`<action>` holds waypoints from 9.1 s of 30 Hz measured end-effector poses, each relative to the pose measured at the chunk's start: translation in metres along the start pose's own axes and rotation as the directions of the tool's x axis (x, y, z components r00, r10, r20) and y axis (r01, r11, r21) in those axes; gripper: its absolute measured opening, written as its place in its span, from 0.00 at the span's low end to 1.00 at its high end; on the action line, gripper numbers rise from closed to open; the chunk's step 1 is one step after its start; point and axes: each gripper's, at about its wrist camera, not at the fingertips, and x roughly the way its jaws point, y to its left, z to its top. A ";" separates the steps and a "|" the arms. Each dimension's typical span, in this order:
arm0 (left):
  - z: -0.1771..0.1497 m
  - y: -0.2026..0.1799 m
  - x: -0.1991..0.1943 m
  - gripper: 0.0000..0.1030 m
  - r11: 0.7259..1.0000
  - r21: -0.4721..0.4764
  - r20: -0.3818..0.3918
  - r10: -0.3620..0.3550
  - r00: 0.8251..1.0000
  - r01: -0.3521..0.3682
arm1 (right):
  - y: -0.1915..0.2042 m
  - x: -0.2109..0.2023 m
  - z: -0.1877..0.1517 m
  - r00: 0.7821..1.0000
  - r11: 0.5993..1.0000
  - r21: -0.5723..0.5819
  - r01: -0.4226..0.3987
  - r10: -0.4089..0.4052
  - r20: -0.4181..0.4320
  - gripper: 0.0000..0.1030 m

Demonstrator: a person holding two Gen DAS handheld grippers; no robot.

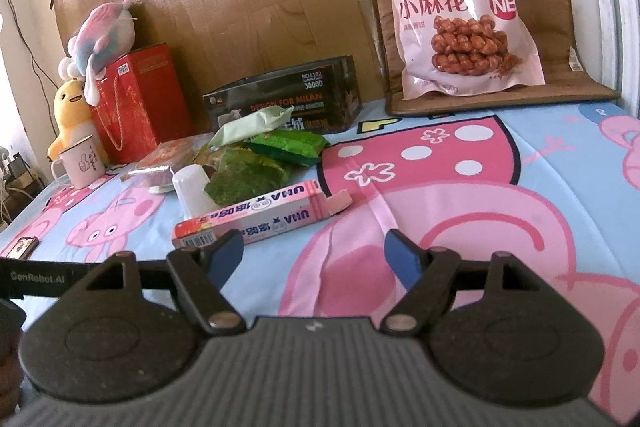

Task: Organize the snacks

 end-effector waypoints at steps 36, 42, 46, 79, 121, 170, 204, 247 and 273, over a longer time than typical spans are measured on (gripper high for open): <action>0.009 0.017 -0.003 1.00 0.994 -0.005 -0.030 -0.112 0.993 0.112 | -0.010 -0.007 0.045 0.999 0.957 -0.290 0.019 -0.006 0.045 0.94; 0.023 0.019 -0.013 1.00 0.990 0.024 0.021 -0.138 0.990 0.138 | -0.026 0.000 0.062 0.996 0.930 -0.360 -0.078 0.061 -0.057 0.94; 0.033 0.009 -0.009 0.99 0.973 0.044 -0.016 -0.224 0.974 0.225 | -0.035 0.016 0.059 0.983 0.937 -0.305 -0.168 0.137 -0.122 0.93; 0.011 0.038 -0.010 0.65 0.932 0.056 -0.107 -0.351 0.930 0.358 | 0.051 0.019 0.011 0.913 0.875 -0.276 -0.396 0.345 -0.218 0.37; 0.268 -0.029 0.054 0.50 0.915 0.138 0.002 -0.384 0.923 0.380 | 0.062 0.115 0.269 0.969 0.887 -0.411 -0.209 0.245 0.036 0.30; 0.061 0.086 -0.005 0.76 0.928 -0.053 0.119 -0.361 0.925 0.369 | 0.021 0.054 0.058 0.913 0.922 0.077 -0.380 0.387 -0.126 0.47; 0.031 0.094 0.016 0.63 0.863 -0.171 -0.050 -0.489 0.871 0.475 | 0.117 0.056 0.007 0.784 0.775 -0.253 -0.580 0.446 -0.431 0.63; 0.032 0.107 0.017 0.59 0.833 -0.226 -0.045 -0.528 0.848 0.506 | 0.097 0.075 0.009 0.844 0.843 -0.220 -0.490 0.398 -0.359 0.65; 0.033 0.107 0.015 0.65 0.849 -0.212 -0.038 -0.501 0.864 0.483 | 0.116 0.069 -0.004 0.862 0.809 -0.332 -0.485 0.381 -0.333 0.62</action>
